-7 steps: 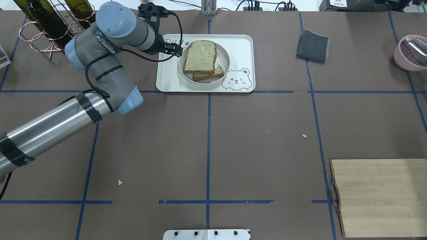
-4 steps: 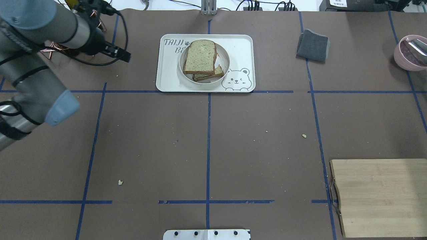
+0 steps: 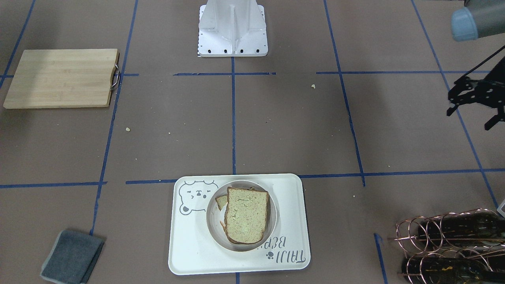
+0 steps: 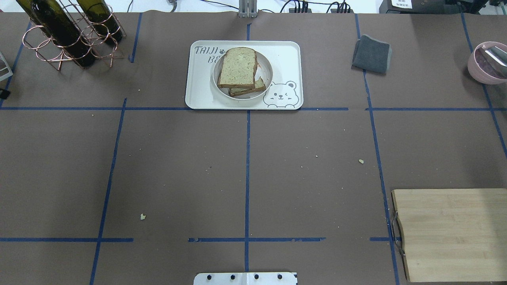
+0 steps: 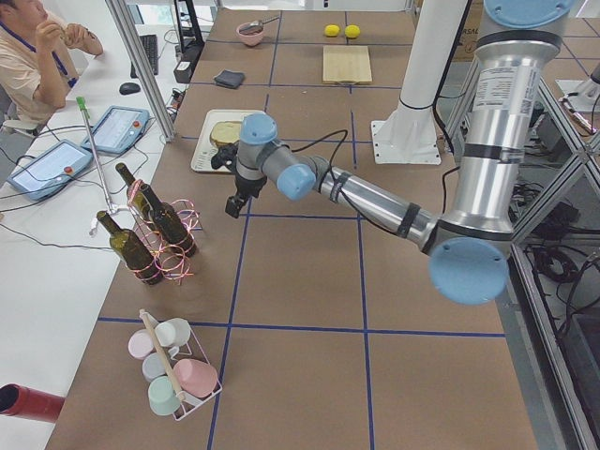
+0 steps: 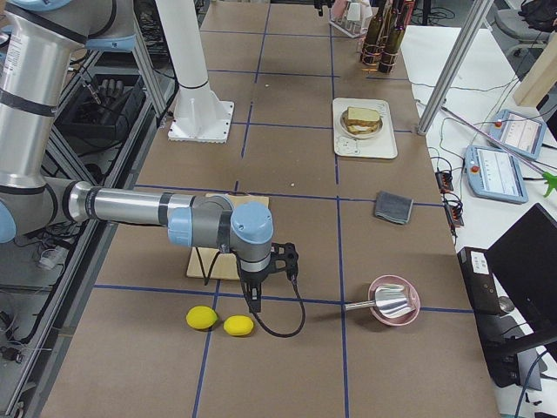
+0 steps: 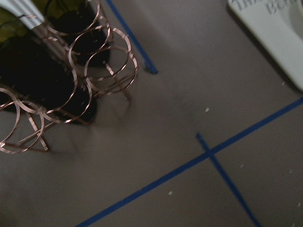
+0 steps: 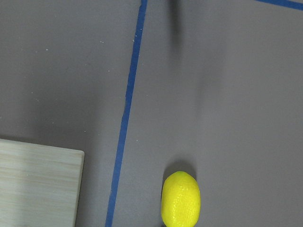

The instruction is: Make sandwich and place on tray

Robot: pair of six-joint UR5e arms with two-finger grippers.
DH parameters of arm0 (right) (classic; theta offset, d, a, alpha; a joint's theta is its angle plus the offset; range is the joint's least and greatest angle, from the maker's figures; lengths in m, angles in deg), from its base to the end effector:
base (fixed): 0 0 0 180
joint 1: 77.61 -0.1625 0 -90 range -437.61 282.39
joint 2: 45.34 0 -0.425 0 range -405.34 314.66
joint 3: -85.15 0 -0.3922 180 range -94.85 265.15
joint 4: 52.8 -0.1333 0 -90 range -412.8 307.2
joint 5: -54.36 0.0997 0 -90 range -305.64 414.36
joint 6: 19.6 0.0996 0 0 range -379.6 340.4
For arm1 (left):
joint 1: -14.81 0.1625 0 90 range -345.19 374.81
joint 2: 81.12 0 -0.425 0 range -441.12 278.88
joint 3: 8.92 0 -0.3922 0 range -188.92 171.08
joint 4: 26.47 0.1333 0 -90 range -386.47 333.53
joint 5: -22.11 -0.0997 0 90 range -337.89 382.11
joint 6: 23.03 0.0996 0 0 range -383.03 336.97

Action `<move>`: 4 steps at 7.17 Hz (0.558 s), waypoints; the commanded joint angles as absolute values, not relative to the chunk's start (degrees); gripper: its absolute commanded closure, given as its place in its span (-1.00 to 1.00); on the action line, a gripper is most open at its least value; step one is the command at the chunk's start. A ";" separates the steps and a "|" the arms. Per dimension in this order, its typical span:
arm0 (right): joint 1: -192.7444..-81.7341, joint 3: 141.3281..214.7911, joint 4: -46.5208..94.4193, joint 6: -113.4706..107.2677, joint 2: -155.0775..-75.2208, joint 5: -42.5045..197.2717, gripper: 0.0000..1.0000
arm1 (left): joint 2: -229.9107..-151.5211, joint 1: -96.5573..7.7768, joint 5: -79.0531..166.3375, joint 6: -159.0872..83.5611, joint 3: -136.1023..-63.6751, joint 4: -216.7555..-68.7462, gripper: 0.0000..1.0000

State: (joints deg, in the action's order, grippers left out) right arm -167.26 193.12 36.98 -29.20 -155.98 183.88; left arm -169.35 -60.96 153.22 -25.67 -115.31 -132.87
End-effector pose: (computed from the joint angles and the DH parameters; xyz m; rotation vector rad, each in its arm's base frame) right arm 0.0679 -0.3387 0.6595 0.0147 -0.6914 -0.1519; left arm 0.0548 -0.4921 0.5012 0.4116 0.7718 0.3834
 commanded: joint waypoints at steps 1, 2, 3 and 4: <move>-168.56 193.95 37.03 -29.36 -156.35 185.04 -1.00 | -159.55 -67.02 155.88 -22.07 -114.66 -132.73 -1.00; -169.27 194.05 37.11 -29.53 -156.43 186.79 -1.00 | -156.30 -67.89 155.88 -21.98 -114.48 -132.64 -1.00; -169.80 194.22 36.94 -29.53 -156.78 186.81 -1.00 | -153.05 -71.12 156.14 -21.72 -115.17 -130.82 -1.00; -169.89 194.22 36.94 -29.62 -157.05 186.81 -1.00 | -151.80 -75.76 156.06 -21.71 -115.18 -129.84 -1.00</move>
